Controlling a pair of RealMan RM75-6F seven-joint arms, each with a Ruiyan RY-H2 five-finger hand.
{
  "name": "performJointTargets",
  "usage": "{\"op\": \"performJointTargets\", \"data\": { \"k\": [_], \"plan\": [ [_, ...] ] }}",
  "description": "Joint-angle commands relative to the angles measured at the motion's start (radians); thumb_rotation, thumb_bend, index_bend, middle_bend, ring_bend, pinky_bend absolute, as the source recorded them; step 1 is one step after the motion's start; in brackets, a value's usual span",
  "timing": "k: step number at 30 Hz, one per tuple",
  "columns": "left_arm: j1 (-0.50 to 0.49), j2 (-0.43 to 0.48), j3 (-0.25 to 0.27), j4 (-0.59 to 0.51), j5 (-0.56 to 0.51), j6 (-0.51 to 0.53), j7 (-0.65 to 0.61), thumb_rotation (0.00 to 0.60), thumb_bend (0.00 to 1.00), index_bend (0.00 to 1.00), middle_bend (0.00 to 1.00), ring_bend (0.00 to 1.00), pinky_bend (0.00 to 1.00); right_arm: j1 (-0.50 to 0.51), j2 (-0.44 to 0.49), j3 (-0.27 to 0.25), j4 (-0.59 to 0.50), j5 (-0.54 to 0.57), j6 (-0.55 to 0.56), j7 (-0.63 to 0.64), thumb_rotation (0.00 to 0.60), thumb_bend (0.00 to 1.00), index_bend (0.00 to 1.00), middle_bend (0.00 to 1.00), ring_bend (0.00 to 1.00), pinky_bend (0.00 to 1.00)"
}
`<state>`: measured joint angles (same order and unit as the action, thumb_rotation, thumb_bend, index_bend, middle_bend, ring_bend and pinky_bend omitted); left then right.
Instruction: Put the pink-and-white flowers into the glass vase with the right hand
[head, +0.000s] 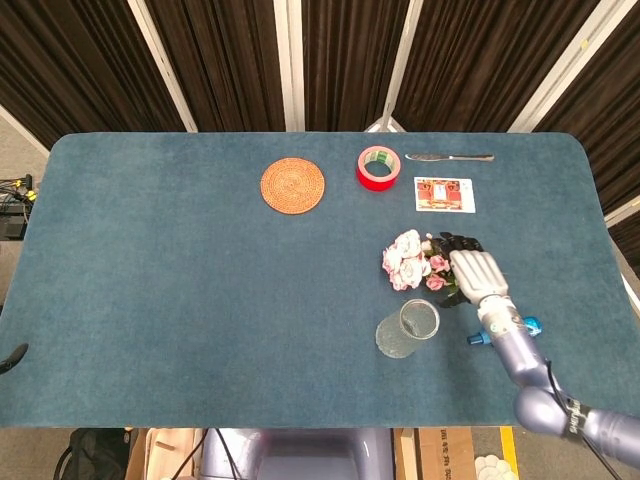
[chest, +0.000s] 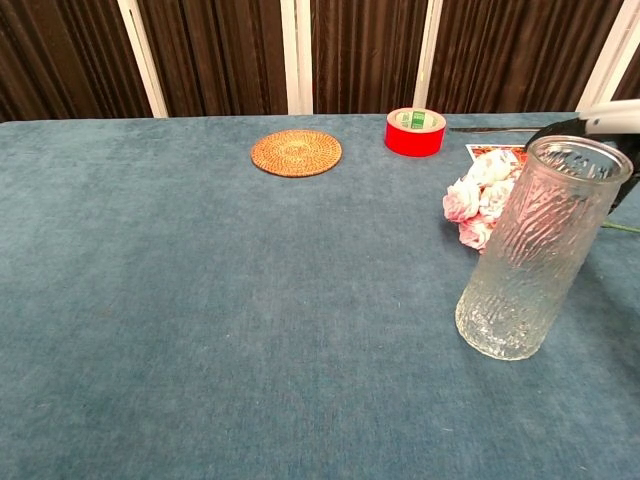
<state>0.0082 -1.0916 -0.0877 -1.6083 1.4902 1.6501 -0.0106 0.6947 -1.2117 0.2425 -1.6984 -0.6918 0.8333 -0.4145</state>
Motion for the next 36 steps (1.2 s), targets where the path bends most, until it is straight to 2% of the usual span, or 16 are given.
{"op": "performJointTargets", "data": {
  "k": [1,11,16,25,28,36],
  "plan": [
    [-0.001,-0.002,-0.002,-0.001,-0.003,-0.003,0.005,0.600,0.22,0.07,0.00,0.00,0.11,0.032,-0.033,-0.016,0.032,0.040,-0.009,-0.023,0.600,0.18,0.13,0.06,0.01,0.00],
    [-0.004,-0.006,-0.009,-0.004,-0.022,-0.013,0.023,0.600,0.22,0.07,0.00,0.00,0.11,0.108,-0.119,-0.028,0.141,0.132,-0.024,-0.026,0.600,0.18,0.13,0.06,0.01,0.00],
    [-0.005,-0.008,-0.012,-0.005,-0.029,-0.016,0.029,0.600,0.22,0.08,0.00,0.00,0.11,0.144,-0.168,-0.029,0.205,0.165,-0.010,-0.039,0.600,0.18,0.14,0.10,0.11,0.00],
    [-0.007,-0.011,-0.014,-0.011,-0.039,-0.024,0.043,0.600,0.22,0.09,0.00,0.00,0.11,0.179,-0.226,-0.042,0.272,0.171,0.026,-0.073,0.600,0.18,0.24,0.23,0.27,0.00],
    [-0.007,-0.010,-0.013,-0.015,-0.038,-0.025,0.045,0.600,0.22,0.09,0.00,0.00,0.11,0.185,-0.242,-0.052,0.290,0.162,0.035,-0.085,0.600,0.18,0.27,0.24,0.29,0.00],
    [-0.004,-0.006,-0.013,-0.020,-0.044,-0.028,0.038,0.600,0.22,0.09,0.00,0.00,0.11,0.195,-0.254,-0.070,0.304,0.177,0.010,-0.099,0.600,0.18,0.27,0.24,0.29,0.00]
  ]
}}
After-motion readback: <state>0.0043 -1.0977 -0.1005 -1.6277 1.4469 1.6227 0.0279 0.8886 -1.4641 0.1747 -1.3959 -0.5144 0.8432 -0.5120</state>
